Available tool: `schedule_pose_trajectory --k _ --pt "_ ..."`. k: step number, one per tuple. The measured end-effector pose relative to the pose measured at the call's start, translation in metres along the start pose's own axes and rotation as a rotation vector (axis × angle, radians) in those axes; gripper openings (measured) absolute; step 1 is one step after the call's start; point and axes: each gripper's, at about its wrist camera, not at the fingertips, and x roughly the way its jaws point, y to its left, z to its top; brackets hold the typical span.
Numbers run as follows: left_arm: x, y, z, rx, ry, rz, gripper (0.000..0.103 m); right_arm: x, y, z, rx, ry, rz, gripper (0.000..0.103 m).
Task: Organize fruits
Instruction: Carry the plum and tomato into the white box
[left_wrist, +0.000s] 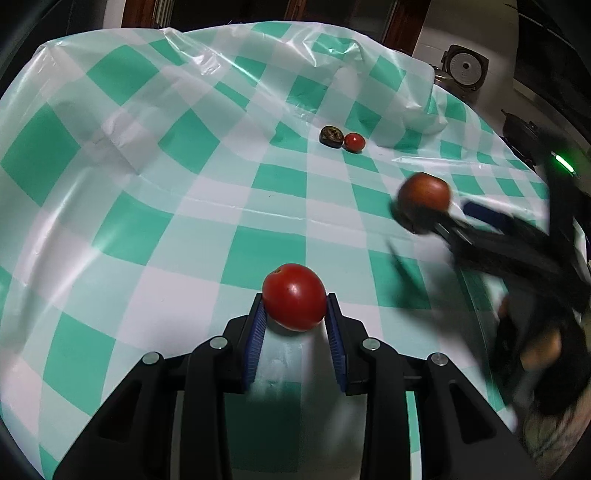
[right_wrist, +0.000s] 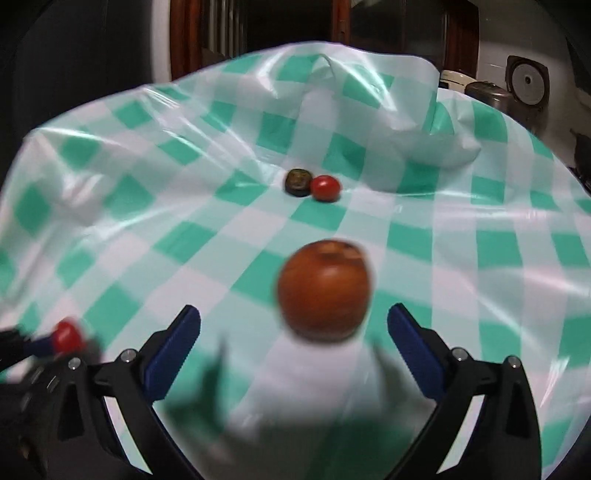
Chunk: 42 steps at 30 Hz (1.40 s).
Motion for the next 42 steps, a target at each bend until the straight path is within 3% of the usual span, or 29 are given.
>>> schedule_pose_trajectory --k 2,5,8,10,14,15,17,21,25,30,33,38,42 --pt "-0.002 -0.001 -0.002 0.008 -0.006 -0.008 0.031 0.018 -0.015 0.012 0.072 0.044 0.002 0.102" --pt "0.000 -0.003 -0.001 0.014 0.000 -0.016 0.031 0.049 -0.040 0.023 0.187 0.126 0.080 0.101" --pt "0.002 -0.003 0.001 0.009 0.012 -0.022 0.031 0.056 -0.027 0.029 0.115 0.130 0.062 0.099" --pt "0.001 -0.001 0.000 0.002 0.007 -0.030 0.031 0.058 -0.015 0.029 0.064 0.145 0.041 0.087" --pt "0.000 0.001 -0.001 -0.011 0.001 -0.034 0.031 0.049 -0.011 0.020 0.069 0.144 0.053 0.082" --pt "0.000 0.001 -0.001 -0.012 0.000 -0.031 0.031 0.047 -0.011 0.018 0.070 0.142 0.058 0.073" --pt "0.002 0.000 0.000 -0.014 0.008 -0.020 0.031 0.044 -0.011 0.014 0.072 0.146 0.068 0.068" --pt "-0.001 0.002 0.000 -0.019 -0.001 -0.012 0.031 0.034 -0.007 0.008 0.068 0.127 0.050 0.068" --pt "-0.014 0.010 -0.007 -0.037 -0.028 -0.017 0.031 0.008 0.006 -0.006 0.107 0.091 0.135 0.067" --pt "-0.057 0.029 -0.030 -0.063 -0.072 -0.032 0.031 -0.046 0.053 -0.043 0.089 0.052 0.276 0.068" --pt "-0.114 0.047 -0.055 -0.065 -0.131 -0.018 0.031 -0.085 0.100 -0.059 -0.008 0.034 0.380 0.068" --pt "-0.224 0.112 -0.120 -0.134 -0.229 0.109 0.031 -0.155 0.203 -0.086 -0.263 0.000 0.627 0.068" --pt "-0.266 0.172 -0.178 -0.212 -0.178 0.270 0.031 -0.180 0.293 -0.123 -0.499 0.062 0.798 0.068"
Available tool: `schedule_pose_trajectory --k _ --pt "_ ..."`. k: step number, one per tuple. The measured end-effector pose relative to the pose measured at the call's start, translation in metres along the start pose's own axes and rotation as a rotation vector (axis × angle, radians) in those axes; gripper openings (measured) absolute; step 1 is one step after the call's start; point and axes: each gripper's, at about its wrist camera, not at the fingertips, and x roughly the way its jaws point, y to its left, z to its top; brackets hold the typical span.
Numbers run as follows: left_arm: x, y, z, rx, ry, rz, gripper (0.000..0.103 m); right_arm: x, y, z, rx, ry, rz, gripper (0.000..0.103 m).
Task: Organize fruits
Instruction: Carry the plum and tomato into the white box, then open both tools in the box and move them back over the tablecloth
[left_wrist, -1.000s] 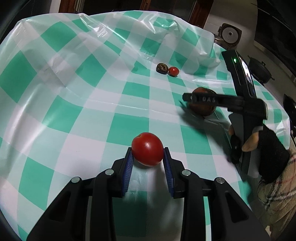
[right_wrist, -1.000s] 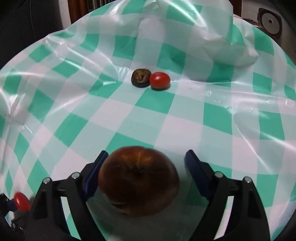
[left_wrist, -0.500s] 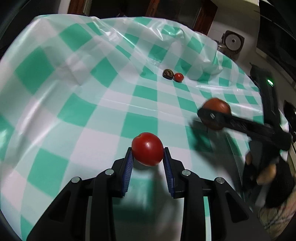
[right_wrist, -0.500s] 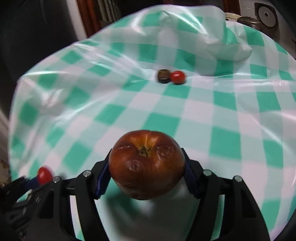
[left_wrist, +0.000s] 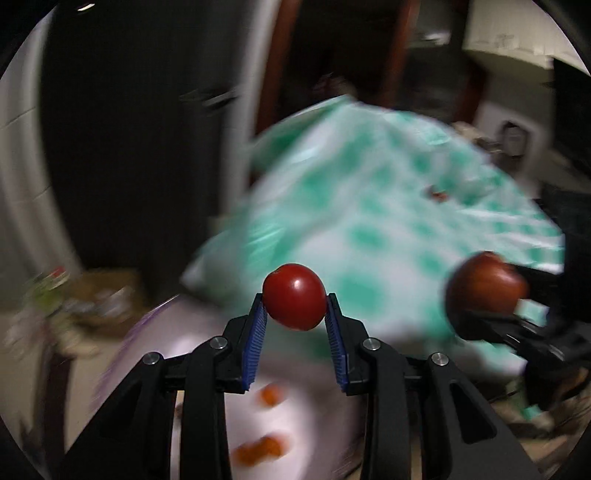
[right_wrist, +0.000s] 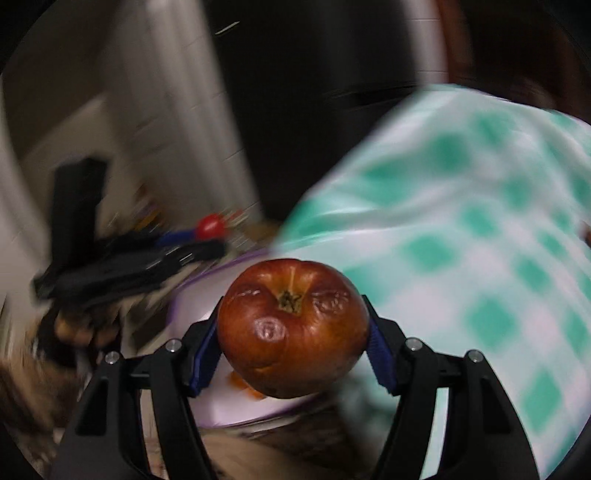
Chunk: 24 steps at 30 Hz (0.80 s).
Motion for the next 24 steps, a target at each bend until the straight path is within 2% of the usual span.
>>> schedule_pose_trajectory --k 2,4,7,8,10,14,17,19,22,24 --pt "0.006 0.037 -0.024 -0.043 0.071 0.063 0.031 0.040 0.034 -0.005 -0.095 0.095 0.042 0.068" --pt "0.027 0.064 -0.045 -0.056 0.172 0.098 0.031 0.094 0.058 -0.018 -0.169 0.233 0.062 0.068" --pt "0.066 0.085 -0.067 -0.055 0.296 0.124 0.031 0.164 0.071 -0.039 -0.232 0.411 0.017 0.068" --pt "0.085 0.089 -0.075 -0.050 0.352 0.116 0.031 0.187 0.071 -0.049 -0.254 0.473 -0.011 0.067" --pt "0.116 0.090 -0.087 -0.043 0.439 0.084 0.031 0.210 0.066 -0.059 -0.270 0.540 -0.074 0.067" --pt "0.169 0.078 -0.101 0.003 0.602 0.026 0.031 0.242 0.045 -0.067 -0.275 0.670 -0.141 0.068" --pt "0.202 0.077 -0.115 0.044 0.718 0.021 0.031 0.263 0.045 -0.075 -0.343 0.751 -0.175 0.068" --pt "0.215 0.079 -0.121 0.036 0.796 0.017 0.031 0.267 0.054 -0.087 -0.375 0.787 -0.175 0.068" --pt "0.221 0.079 -0.127 0.070 0.847 0.062 0.032 0.271 0.051 -0.097 -0.356 0.830 -0.135 0.068" --pt "0.223 0.078 -0.132 0.067 0.872 0.054 0.032 0.272 0.048 -0.101 -0.340 0.843 -0.127 0.068"
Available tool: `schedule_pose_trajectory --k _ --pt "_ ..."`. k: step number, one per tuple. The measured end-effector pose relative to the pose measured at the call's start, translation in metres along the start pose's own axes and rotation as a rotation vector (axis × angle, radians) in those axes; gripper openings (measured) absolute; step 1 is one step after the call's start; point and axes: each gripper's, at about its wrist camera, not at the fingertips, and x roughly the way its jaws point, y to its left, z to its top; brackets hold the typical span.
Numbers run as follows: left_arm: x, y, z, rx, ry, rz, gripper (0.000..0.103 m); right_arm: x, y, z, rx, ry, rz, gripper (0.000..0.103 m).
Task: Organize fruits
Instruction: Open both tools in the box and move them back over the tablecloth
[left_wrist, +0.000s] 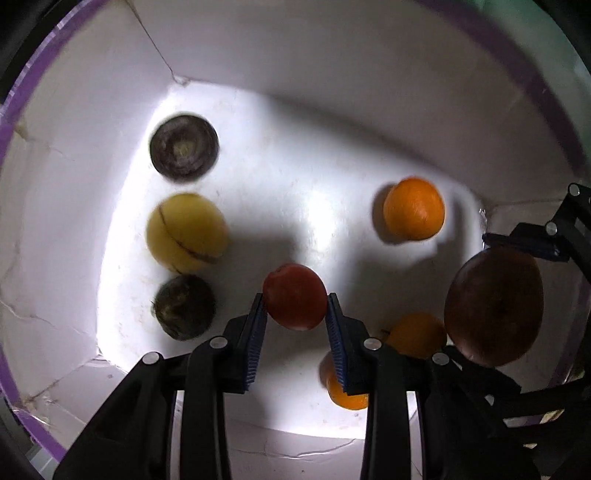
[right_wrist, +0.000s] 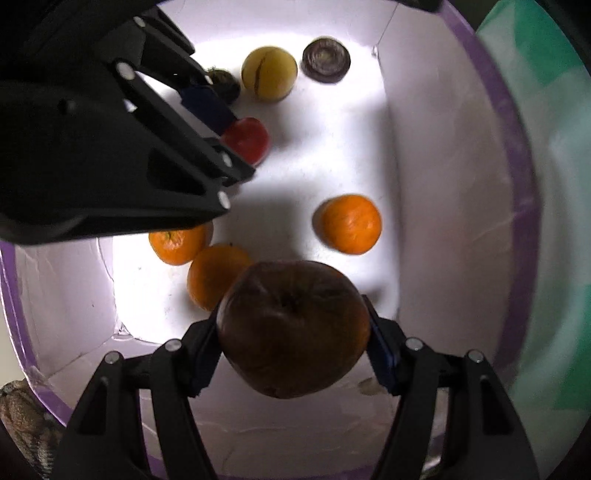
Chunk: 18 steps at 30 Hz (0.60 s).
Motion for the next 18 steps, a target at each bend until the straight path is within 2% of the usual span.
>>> schedule_pose_trajectory --k 5,6,7,8,10,11,14,16,18 --pt "-0.002 0.003 -0.003 0.000 -0.007 0.023 0.034 -0.002 -0.008 -0.009 0.024 0.003 0.018 0.069" --pt "-0.002 0.004 -0.002 -0.002 -0.009 0.029 0.036 -0.006 -0.012 -0.012 0.042 -0.011 0.039 0.074" --pt "-0.005 0.005 -0.002 -0.006 -0.015 0.035 0.047 -0.013 -0.015 -0.015 0.060 -0.038 0.057 0.076" --pt "-0.009 0.004 -0.004 -0.014 -0.037 0.032 0.064 -0.023 -0.018 -0.019 0.071 -0.067 0.078 0.077" --pt "-0.020 0.001 -0.011 -0.037 -0.094 -0.011 0.083 -0.040 -0.020 -0.027 0.085 -0.119 0.119 0.082" --pt "-0.029 0.003 -0.016 -0.060 -0.129 -0.042 0.084 -0.050 -0.021 -0.031 0.095 -0.142 0.123 0.085" --pt "-0.065 0.013 -0.037 -0.146 -0.230 -0.096 0.084 -0.090 -0.016 -0.050 0.081 -0.239 0.189 0.085" --pt "-0.096 0.018 -0.054 -0.202 -0.317 -0.096 0.084 -0.127 -0.008 -0.072 0.036 -0.345 0.232 0.085" --pt "-0.146 0.022 -0.074 -0.271 -0.461 -0.060 0.086 -0.170 -0.002 -0.091 0.004 -0.470 0.255 0.085"
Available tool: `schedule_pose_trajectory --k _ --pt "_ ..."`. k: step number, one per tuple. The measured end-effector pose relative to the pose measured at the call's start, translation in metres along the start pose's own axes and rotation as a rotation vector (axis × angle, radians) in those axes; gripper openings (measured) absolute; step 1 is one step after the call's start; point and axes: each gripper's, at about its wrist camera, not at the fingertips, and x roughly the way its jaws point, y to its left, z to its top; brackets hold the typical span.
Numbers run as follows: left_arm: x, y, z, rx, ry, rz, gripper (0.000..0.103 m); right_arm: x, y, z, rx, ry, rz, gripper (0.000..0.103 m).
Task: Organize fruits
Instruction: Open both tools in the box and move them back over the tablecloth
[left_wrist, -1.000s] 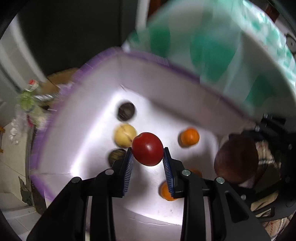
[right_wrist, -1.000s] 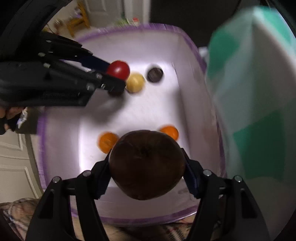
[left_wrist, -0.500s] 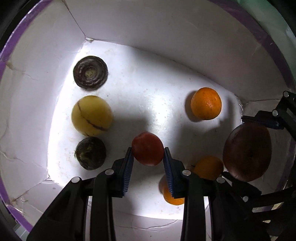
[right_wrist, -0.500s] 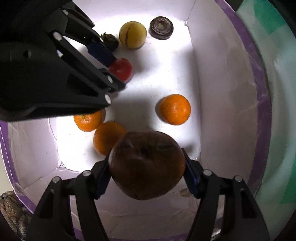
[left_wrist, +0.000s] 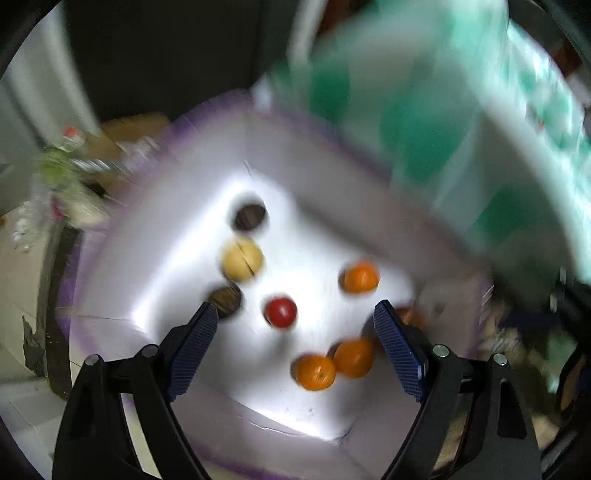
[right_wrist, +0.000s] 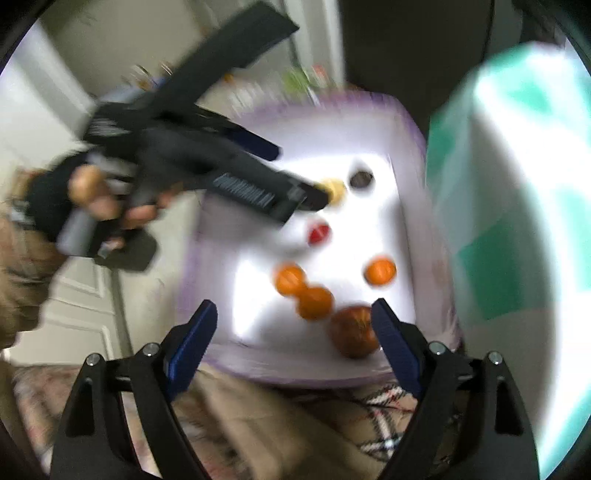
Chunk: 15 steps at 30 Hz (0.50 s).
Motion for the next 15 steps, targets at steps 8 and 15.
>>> schedule_pose_trajectory --k 8,15 --pt "-0.156 -0.120 0.062 0.201 -0.483 0.050 0.093 -0.181 -0.035 -0.041 0.089 -0.488 -0.258 0.095" --pt "-0.075 -0.336 0.121 0.472 -0.471 -0.179 0.099 -0.259 -0.176 -0.153 0.549 -0.626 -0.588 0.098"
